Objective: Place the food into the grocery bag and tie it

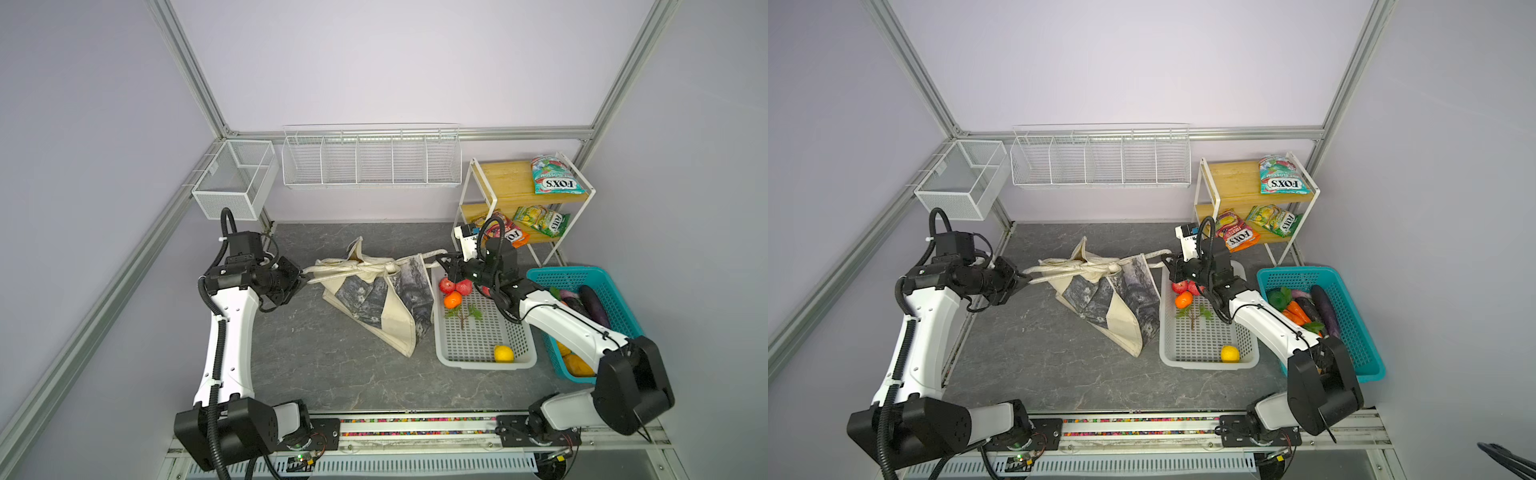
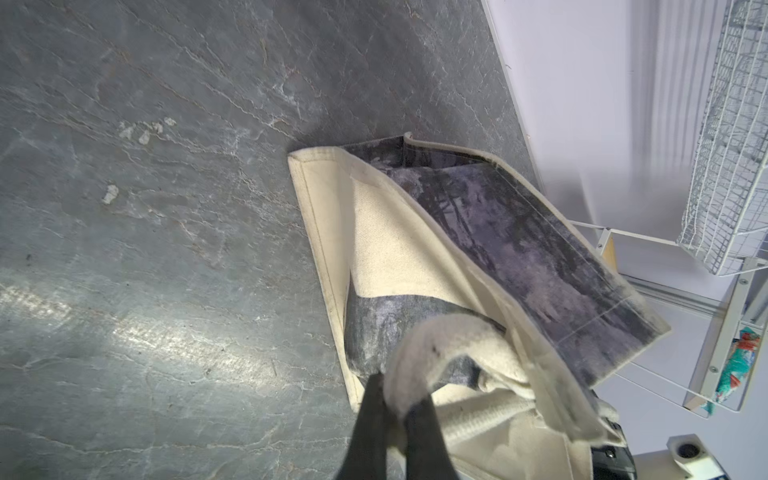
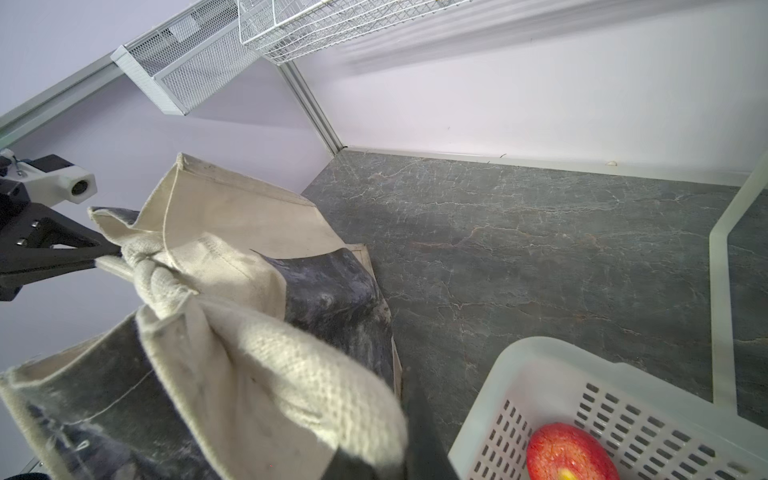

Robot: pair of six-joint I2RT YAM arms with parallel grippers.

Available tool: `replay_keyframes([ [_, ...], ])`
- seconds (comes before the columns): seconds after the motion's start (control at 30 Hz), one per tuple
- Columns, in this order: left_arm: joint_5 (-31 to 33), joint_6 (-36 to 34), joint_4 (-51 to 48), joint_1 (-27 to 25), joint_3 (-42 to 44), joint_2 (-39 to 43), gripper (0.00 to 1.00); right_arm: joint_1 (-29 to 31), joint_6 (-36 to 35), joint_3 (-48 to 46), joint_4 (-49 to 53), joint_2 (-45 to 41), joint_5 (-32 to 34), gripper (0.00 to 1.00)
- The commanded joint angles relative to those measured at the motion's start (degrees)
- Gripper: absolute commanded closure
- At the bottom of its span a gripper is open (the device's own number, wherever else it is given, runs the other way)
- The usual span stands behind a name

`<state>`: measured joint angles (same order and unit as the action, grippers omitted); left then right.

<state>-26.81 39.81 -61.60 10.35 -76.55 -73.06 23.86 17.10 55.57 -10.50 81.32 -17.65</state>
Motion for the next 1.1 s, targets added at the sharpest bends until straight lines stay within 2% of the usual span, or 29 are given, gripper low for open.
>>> replay_keyframes([
  [0.0,36.21,-1.05,0.29,12.31,1.44,0.74,1.00,-16.49,-0.43,-1.91,3.67,-3.18,34.00,0.93],
  [0.27,33.33,-1.65,1.53,15.23,1.94,0.05,1.00,-17.99,-0.49,-2.02,3.87,-3.12,32.27,0.93],
  [0.4,20.56,-0.95,3.84,14.42,3.10,-0.50,1.00,-16.82,0.24,-1.85,2.31,-2.84,27.76,0.93],
  [0.47,17.41,0.78,4.51,10.95,3.82,-0.30,1.00,-15.63,0.69,-1.64,1.12,-2.66,25.16,0.93],
  [0.63,15.15,6.66,5.25,-2.79,3.78,1.75,1.00,-12.49,1.52,-0.10,-1.78,-1.83,17.84,0.93],
  [0.73,14.85,9.82,5.44,-8.03,3.31,2.78,1.00,-9.27,1.45,1.43,-3.02,-0.80,14.08,0.91],
  [0.9,14.79,11.80,4.36,-12.81,1.85,3.32,1.00,-7.17,0.59,4.21,-3.82,0.91,9.66,0.88],
  [1.07,14.27,13.28,4.96,-14.12,3.65,4.14,1.00,-6.03,-0.21,5.16,-4.17,1.65,7.57,0.83],
])
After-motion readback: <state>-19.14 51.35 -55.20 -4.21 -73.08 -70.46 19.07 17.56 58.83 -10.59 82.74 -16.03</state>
